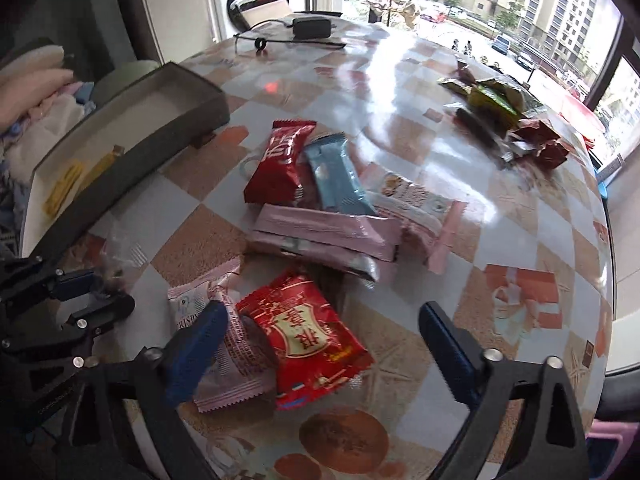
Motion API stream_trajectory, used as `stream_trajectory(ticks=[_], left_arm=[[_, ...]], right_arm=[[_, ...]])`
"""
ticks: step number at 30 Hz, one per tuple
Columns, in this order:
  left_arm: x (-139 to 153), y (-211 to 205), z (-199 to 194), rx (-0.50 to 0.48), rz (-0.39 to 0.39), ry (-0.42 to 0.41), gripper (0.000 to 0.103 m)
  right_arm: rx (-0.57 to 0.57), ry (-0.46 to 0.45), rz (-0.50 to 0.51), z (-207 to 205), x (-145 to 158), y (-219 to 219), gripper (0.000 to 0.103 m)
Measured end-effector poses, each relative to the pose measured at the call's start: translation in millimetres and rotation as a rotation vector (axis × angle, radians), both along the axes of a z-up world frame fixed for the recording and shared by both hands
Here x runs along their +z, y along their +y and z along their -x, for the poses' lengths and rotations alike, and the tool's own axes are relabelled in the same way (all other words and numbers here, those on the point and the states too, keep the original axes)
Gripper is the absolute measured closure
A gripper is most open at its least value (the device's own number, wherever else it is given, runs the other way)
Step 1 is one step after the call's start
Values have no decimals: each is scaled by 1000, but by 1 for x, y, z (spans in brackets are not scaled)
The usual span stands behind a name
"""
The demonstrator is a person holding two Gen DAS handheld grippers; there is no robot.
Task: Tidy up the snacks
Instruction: 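Grasp the clear bag of round chocolates with the left tool, then grasp the red snack packet with the right tool while the left tool holds the chocolate bag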
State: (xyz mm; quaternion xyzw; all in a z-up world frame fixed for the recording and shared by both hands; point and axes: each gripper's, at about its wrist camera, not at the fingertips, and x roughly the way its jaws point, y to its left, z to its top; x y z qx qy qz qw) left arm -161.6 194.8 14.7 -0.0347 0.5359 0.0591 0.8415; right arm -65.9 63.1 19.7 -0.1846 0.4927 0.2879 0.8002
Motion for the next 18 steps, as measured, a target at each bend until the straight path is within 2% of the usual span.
stream_trajectory(ticks=[1,3,5,7,13,14,16,17,18], left_arm=[[0,0,0,-2,0,0,70],[-1,0,-1,-3,5,-1,70],[-1,0,-1,-4,8,-3,70],[-1,0,0,-5,13,-7,70],[0,0,1,-12,13,-12,70],[0,0,0,-12,12,-13,70],[0,0,1,-11,14,-15,70],[0,0,1,-11,16,-16,70],[0,0,1,-11,17,-16,70]], right_arm=[[-7,22,-21,1,0,-2,24],[-30,46,-52,2,3,-7,55],[-69,38,-9,2,1,-16,70],[-91,80,-9,5,-6,-33,71],[-169,134,-25,12,-5,-92,71],[-183,135,-19,12,-4,-99,70],[-200,121,2,12,-3,-107,34],[-202,100,6,13,0,-108,6],[-198,74,5,14,3,-109,4]])
